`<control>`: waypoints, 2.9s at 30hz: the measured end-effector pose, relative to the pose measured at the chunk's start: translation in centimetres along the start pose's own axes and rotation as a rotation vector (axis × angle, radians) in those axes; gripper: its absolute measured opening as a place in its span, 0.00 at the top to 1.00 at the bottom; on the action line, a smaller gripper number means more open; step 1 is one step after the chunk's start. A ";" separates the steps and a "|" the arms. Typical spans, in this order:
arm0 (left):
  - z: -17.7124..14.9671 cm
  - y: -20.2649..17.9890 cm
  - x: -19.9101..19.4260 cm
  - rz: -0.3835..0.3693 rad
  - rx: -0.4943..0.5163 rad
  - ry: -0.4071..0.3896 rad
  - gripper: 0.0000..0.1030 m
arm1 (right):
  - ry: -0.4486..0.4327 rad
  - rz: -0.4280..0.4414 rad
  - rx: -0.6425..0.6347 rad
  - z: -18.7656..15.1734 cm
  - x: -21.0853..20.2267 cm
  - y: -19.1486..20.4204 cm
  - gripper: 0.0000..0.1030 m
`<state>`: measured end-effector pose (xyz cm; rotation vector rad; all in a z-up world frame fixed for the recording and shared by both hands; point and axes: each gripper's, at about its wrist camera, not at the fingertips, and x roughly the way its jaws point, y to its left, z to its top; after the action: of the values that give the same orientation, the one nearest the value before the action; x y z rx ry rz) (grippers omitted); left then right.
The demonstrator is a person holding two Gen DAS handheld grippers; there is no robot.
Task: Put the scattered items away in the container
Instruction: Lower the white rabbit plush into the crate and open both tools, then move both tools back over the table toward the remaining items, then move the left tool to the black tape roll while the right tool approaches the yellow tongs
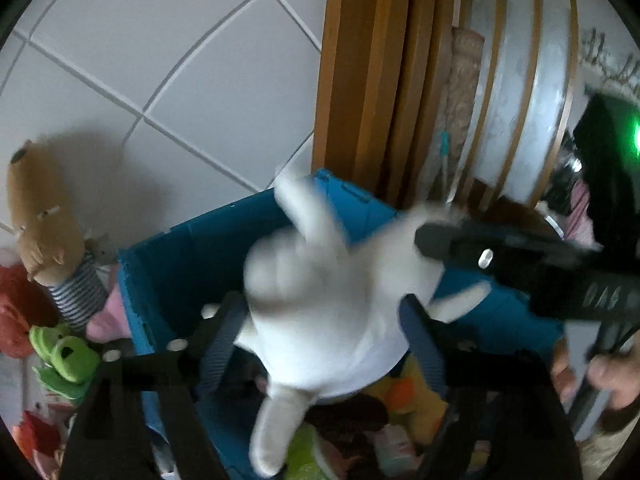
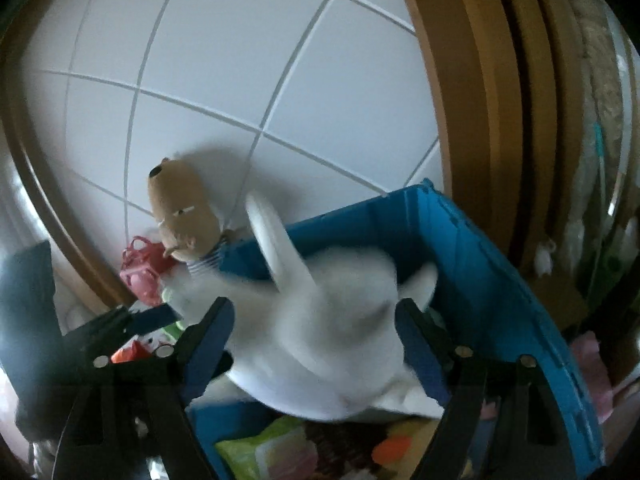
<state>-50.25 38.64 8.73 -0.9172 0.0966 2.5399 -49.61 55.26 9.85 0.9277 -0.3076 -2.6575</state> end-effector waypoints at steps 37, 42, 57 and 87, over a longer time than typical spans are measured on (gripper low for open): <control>-23.2 11.6 -21.5 0.184 -0.023 -0.110 0.11 | -0.074 0.004 -0.062 -18.6 -7.9 21.5 0.01; -28.9 16.6 -24.5 0.216 -0.081 -0.080 0.11 | -0.048 -0.002 -0.055 -23.0 -5.8 26.9 0.01; -42.8 32.3 -24.7 0.477 -0.481 0.163 0.11 | 0.157 0.093 -0.105 -31.4 6.2 33.7 0.00; -51.6 54.8 -22.7 0.451 -0.411 0.352 0.11 | 0.487 -0.037 0.140 -41.6 26.2 44.8 0.12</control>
<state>-27.25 -30.14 -21.67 -1.6625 -0.1347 2.8280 -33.04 0.15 -23.51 1.5913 -0.3624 -2.3600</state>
